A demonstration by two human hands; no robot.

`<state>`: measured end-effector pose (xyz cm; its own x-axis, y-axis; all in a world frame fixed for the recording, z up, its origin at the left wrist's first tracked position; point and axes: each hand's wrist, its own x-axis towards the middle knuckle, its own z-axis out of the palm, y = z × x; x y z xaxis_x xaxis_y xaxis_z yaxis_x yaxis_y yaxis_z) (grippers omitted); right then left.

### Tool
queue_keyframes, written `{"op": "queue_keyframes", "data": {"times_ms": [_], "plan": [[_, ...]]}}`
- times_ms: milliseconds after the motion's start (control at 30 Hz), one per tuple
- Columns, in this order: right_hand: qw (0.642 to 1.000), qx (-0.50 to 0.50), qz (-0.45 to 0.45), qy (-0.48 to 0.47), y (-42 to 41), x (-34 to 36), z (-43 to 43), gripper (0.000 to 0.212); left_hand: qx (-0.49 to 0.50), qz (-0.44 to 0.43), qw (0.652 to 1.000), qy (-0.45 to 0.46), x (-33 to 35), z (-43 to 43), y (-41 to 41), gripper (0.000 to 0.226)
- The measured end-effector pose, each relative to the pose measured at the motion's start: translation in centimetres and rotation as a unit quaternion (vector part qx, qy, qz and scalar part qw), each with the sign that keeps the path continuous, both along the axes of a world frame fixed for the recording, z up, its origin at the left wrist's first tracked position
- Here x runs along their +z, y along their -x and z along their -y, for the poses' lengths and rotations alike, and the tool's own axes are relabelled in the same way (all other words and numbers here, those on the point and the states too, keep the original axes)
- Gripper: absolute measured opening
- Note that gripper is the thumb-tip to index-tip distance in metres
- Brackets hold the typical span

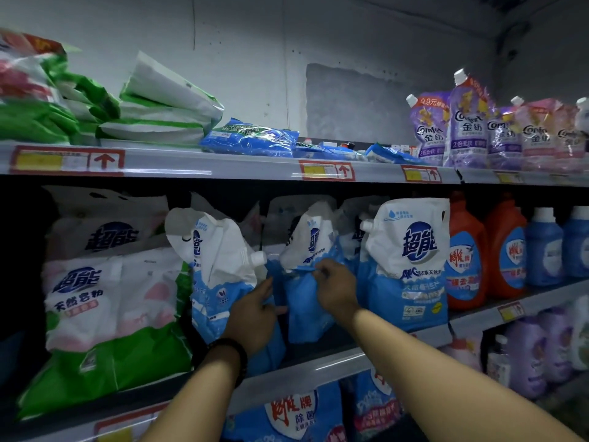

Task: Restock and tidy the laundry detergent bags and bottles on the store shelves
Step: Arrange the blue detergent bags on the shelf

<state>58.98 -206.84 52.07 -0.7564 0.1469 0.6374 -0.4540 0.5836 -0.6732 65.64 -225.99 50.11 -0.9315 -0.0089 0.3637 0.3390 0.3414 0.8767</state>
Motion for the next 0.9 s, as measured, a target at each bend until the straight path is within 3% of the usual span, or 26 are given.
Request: {"op": "queue_keyframes", "data": {"times_ms": [100,200,267,367,400,500,633,700,800,900], "plan": [[0.995,0.09,0.038,0.0,-1.3,1.3,-2.2,0.021,0.003,-0.001,1.0,0.009,0.3,-0.2,-0.3,0.07],[0.975,0.167,0.117,0.087,-1.6,1.8,-4.9,0.013,0.025,-0.019,0.999,0.044,0.3,-0.2,-0.7,0.078],[0.977,0.111,0.102,0.153,-1.9,1.6,-5.3,0.014,0.03,-0.025,0.997,0.061,0.4,-0.4,-1.2,0.078],[0.974,-0.056,0.098,0.196,-3.6,0.9,-3.8,0.021,0.031,-0.009,0.998,0.06,0.6,-0.8,-1.7,0.083],[0.965,-0.049,0.11,0.233,-4.1,0.4,-3.0,0.024,0.031,-0.006,0.998,0.06,0.7,-0.8,-1.8,0.083],[0.952,0.043,0.086,0.291,-5.6,-1.0,-0.9,0.042,0.029,-0.024,0.995,0.094,0.7,-1.1,-1.8,0.078],[0.978,0.069,0.062,0.185,-4.7,-3.8,0.0,0.1,0.04,-0.034,0.978,0.201,0.8,-1.7,-1.8,0.079],[0.982,0.058,0.069,0.167,-3.6,-4.7,0.0,0.11,0.036,-0.021,0.962,0.272,0.9,-2.3,-2.1,0.08],[0.984,0.056,0.049,0.161,-3.3,-5.0,-0.7,0.087,0.053,-0.025,0.931,0.36,0.5,-3.4,-2.7,0.094],[0.979,0.1,0.074,0.163,-2.3,-4.6,-2.0,0.059,0.069,-0.046,0.924,0.372,-0.1,-3.6,-2.8,0.108]]}}
